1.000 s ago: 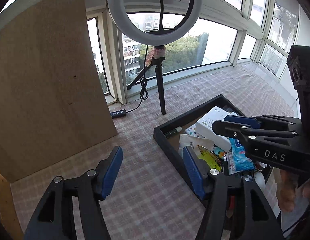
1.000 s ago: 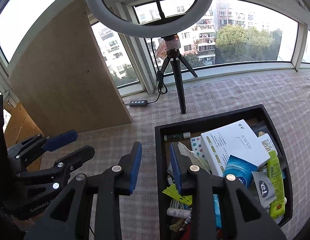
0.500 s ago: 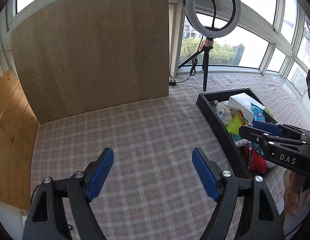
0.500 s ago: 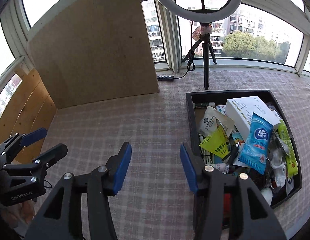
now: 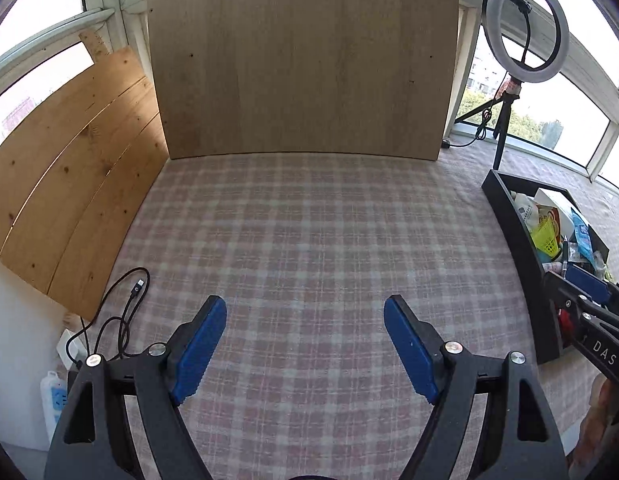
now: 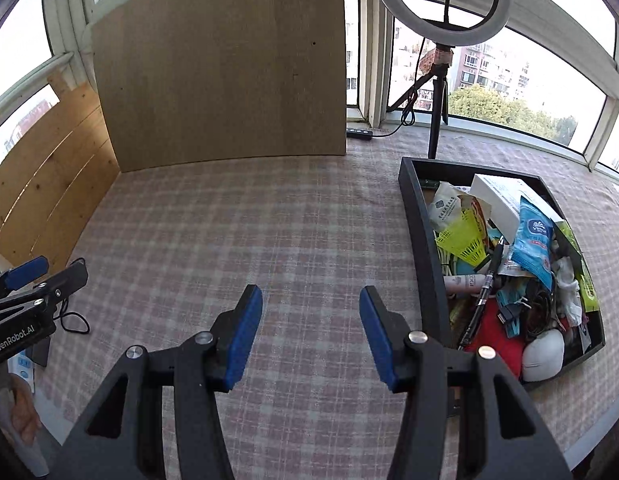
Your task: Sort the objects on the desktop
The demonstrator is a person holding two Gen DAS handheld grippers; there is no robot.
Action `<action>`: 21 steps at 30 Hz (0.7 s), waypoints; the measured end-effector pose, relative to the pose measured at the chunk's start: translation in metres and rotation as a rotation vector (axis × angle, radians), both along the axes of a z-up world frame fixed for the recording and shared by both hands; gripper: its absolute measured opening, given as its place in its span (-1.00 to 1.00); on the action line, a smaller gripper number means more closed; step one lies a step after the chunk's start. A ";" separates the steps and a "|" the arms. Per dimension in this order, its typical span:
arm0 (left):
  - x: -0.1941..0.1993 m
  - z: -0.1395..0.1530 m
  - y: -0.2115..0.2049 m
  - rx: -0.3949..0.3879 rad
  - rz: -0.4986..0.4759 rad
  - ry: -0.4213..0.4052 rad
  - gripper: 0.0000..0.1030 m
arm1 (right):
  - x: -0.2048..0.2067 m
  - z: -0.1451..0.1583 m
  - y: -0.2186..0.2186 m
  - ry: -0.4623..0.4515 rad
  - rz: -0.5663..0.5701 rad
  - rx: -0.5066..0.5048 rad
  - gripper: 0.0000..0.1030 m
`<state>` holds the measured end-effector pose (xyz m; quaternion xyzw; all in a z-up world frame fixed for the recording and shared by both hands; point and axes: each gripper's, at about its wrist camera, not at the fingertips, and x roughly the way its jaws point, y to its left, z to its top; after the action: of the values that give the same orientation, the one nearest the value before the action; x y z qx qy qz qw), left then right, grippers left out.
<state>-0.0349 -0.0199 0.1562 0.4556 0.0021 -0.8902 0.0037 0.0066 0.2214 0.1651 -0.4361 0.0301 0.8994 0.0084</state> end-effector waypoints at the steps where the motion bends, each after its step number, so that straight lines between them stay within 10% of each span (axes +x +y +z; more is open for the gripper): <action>1: 0.002 0.000 -0.001 0.004 0.004 -0.001 0.54 | 0.000 -0.001 -0.002 -0.003 0.005 -0.003 -0.03; 21: -0.001 -0.010 0.023 0.018 -0.062 -0.065 0.72 | -0.004 -0.017 0.000 -0.041 0.003 -0.037 -0.03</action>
<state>-0.0361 0.0027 0.1462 0.4844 -0.0042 -0.8744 -0.0281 0.0025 0.2211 0.1481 -0.4545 0.0458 0.8896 -0.0001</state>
